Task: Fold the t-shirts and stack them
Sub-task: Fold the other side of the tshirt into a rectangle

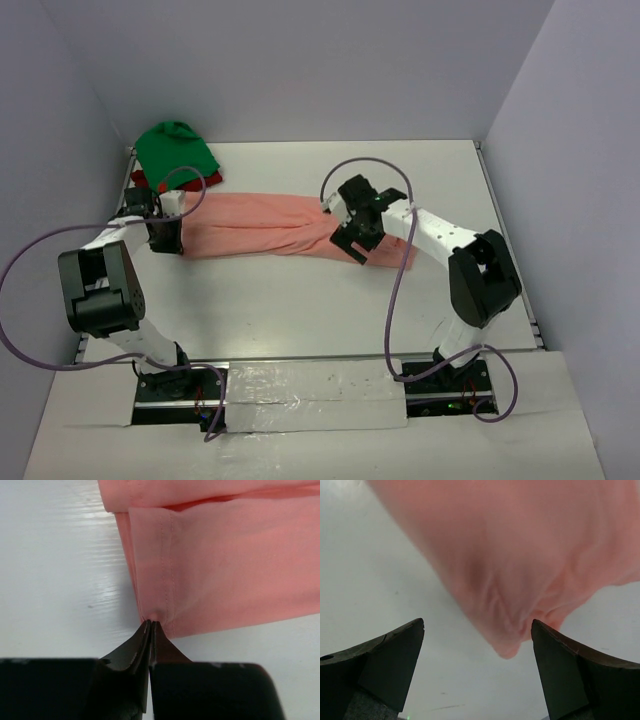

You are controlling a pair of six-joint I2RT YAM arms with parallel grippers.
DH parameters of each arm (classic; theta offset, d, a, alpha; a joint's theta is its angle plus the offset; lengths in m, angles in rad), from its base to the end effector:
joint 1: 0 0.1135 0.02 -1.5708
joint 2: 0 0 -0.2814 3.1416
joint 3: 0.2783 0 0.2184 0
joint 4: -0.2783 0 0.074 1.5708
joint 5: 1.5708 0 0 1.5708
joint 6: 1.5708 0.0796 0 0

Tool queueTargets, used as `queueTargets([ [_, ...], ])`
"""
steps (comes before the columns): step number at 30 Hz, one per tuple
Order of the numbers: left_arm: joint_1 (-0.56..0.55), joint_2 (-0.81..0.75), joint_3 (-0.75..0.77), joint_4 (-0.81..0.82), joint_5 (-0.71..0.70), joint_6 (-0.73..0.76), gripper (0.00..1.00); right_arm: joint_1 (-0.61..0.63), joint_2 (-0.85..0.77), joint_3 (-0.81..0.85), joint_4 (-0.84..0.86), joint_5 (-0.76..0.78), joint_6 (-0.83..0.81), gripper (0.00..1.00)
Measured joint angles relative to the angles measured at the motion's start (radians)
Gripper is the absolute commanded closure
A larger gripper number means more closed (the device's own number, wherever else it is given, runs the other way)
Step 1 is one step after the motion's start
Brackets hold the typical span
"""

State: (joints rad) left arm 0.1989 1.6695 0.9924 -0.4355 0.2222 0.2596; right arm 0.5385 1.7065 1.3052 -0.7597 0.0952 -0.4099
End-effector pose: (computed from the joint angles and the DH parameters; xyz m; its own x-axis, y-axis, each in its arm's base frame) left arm 0.3133 0.0453 0.1727 -0.8747 0.0791 -0.4782 0.1318 0.9882 -0.0775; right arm 0.2922 0.1658 0.2250 -0.5317 -0.7797 -0.3307 -0.7522 0.6142 -0.2387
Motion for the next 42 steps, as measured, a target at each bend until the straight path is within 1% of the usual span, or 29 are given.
queueTargets([
  [4, 0.028, -0.009, 0.0, 0.02, -0.02, 0.014, 0.93, 0.049, 0.014, -0.078, -0.035, -0.02, -0.015, 0.07],
  [10, 0.043, -0.009, 0.0, 0.03, -0.035, 0.025, 0.92, 0.068, 0.018, -0.097, -0.036, -0.033, -0.021, 0.08],
  [13, 0.044, -0.009, 0.0, 0.03, -0.035, 0.031, 0.92, 0.076, 0.007, -0.125, 0.013, -0.032, -0.014, 0.08],
  [15, 0.045, -0.009, 0.0, 0.03, -0.035, 0.032, 0.92, 0.082, -0.019, -0.169, 0.069, -0.029, -0.007, 0.11],
  [18, 0.045, -0.009, 0.0, 0.031, -0.032, 0.032, 0.92, 0.091, -0.069, -0.229, 0.154, -0.024, -0.002, 0.19],
  [21, 0.045, -0.009, 0.0, 0.033, -0.029, 0.031, 0.92, 0.092, -0.081, -0.232, 0.22, -0.016, 0.003, 0.42],
  [22, 0.045, -0.009, 0.0, 0.033, -0.027, 0.031, 0.92, 0.092, -0.076, -0.23, 0.241, -0.014, 0.002, 0.49],
  [23, 0.045, -0.009, 0.0, 0.034, -0.027, 0.031, 0.92, 0.092, -0.07, -0.226, 0.256, -0.01, 0.003, 0.52],
  [25, 0.045, -0.011, 0.0, 0.034, -0.025, 0.031, 0.92, 0.092, -0.05, -0.22, 0.273, -0.01, 0.005, 0.52],
  [29, 0.045, -0.029, 0.0, 0.034, -0.023, 0.031, 0.92, 0.092, 0.0, -0.211, 0.266, -0.011, 0.001, 0.39],
  [30, 0.045, -0.036, 0.0, 0.033, -0.023, 0.032, 0.92, 0.092, 0.009, -0.211, 0.259, -0.011, 0.0, 0.39],
  [31, 0.045, -0.043, 0.0, 0.033, -0.02, 0.032, 0.92, 0.092, 0.018, -0.208, 0.248, -0.01, -0.003, 0.49],
  [32, 0.045, -0.05, 0.0, 0.032, -0.018, 0.032, 0.92, 0.092, 0.03, -0.201, 0.233, -0.008, -0.008, 0.69],
  [33, 0.045, -0.056, 0.0, 0.032, -0.016, 0.032, 0.92, 0.092, 0.046, -0.191, 0.219, -0.005, -0.013, 0.99],
  [37, 0.046, -0.072, 0.0, 0.022, -0.009, 0.032, 0.92, 0.09, 0.133, -0.141, 0.17, -0.002, 0.003, 1.0],
  [42, 0.048, -0.076, 0.0, -0.011, -0.009, 0.035, 0.92, 0.089, 0.18, -0.078, 0.09, 0.018, -0.003, 1.0],
])
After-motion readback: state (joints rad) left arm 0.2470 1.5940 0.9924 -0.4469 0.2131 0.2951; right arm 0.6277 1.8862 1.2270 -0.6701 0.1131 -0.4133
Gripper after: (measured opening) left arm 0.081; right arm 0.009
